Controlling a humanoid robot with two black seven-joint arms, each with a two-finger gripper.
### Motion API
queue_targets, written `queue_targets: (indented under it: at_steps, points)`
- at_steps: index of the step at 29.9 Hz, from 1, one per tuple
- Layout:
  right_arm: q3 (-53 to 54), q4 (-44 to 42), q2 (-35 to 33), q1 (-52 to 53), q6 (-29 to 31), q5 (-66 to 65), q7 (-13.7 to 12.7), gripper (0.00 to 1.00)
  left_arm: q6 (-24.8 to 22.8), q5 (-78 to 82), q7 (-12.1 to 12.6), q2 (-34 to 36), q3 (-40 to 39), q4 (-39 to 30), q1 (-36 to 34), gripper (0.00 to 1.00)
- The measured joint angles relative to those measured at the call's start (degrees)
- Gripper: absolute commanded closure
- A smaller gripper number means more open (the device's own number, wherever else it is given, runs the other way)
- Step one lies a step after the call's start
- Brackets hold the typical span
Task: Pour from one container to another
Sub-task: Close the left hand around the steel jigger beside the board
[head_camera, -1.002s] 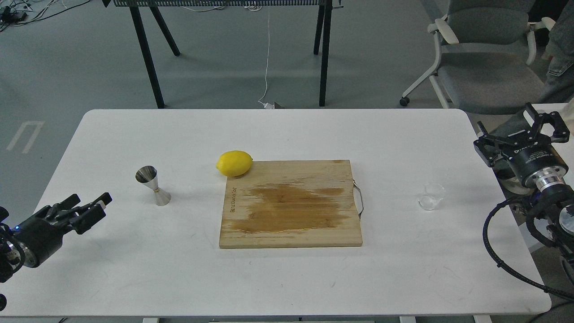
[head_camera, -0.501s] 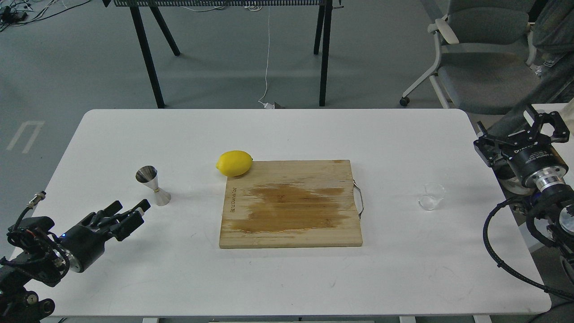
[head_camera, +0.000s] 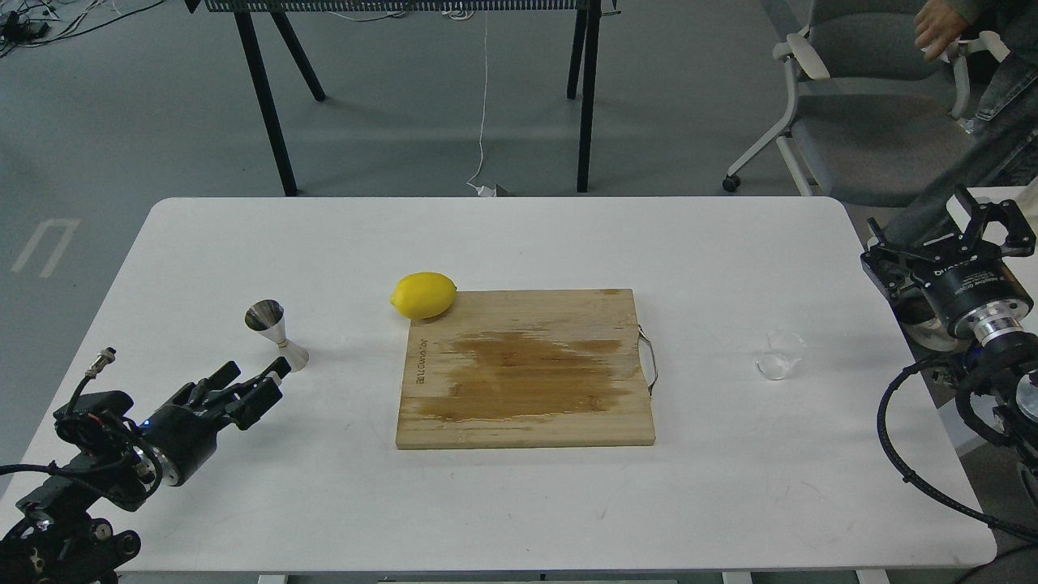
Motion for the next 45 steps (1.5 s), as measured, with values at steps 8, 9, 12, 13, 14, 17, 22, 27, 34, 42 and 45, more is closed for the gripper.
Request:
queue_targets:
  at_steps: [8, 9, 12, 13, 14, 17, 22, 27, 34, 42, 45]
  points:
    - [0.01, -0.06, -0.09, -0.01, 0.00, 0.00, 0.00, 0.00, 0.00, -0.09, 0.00, -1.56, 0.11, 2.92, -2.00, 0.01]
    - [0.01, -0.06, -0.09, -0.07, 0.00, 0.00, 0.00, 0.00, 0.00, -0.14, 0.00, -1.99, 0.22, 3.56, -2.44, 0.01]
    - [0.06, -0.06, -0.09, -0.29, 0.00, 0.00, 0.00, 0.00, 0.00, -0.16, 0.00, -3.56, 0.59, 5.18, -3.42, 0.01]
    - [0.08, -0.10, -0.09, -0.32, 0.00, 0.00, 0.00, 0.00, 0.00, -0.16, 0.00, -3.91, 0.65, 5.45, -3.51, 0.01]
    - [0.09, -0.22, -0.09, -0.33, 0.00, 0.00, 0.00, 0.00, 0.00, -0.16, 0.00, -4.23, 0.67, 5.62, -3.56, 0.01]
    - [0.11, -0.61, -0.09, -0.35, 0.00, 0.00, 0.00, 0.00, 0.00, -0.16, 0.00, -5.39, 0.72, 5.84, -3.69, 0.01]
    - [0.19, -0.77, -0.18, -0.42, 0.00, 0.00, 0.00, 0.00, 0.00, -0.05, 0.00, -6.68, 0.79, 7.27, -3.75, 0.01]
    - [0.27, -0.78, -0.21, -0.43, 0.00, 0.00, 0.00, 0.00, 0.00, -0.14, 0.00, -8.31, 0.79, 9.82, -4.93, 0.01]
    - [0.28, -0.78, -0.21, -0.44, 0.00, 0.00, 0.00, 0.00, 0.00, -0.16, 0.00, -9.27, 0.80, 12.23, -6.52, 0.01]
    - [0.28, -0.77, -0.21, -0.52, 0.00, 0.00, 0.00, 0.00, 0.00, -0.14, 0.00, -11.23, 0.89, 14.47, -6.70, 0.01]
    - [0.28, -0.78, -0.21, -0.53, 0.00, 0.00, 0.00, 0.00, 0.00, -0.08, 0.00, -12.59, 0.90, 15.95, -6.79, 0.01]
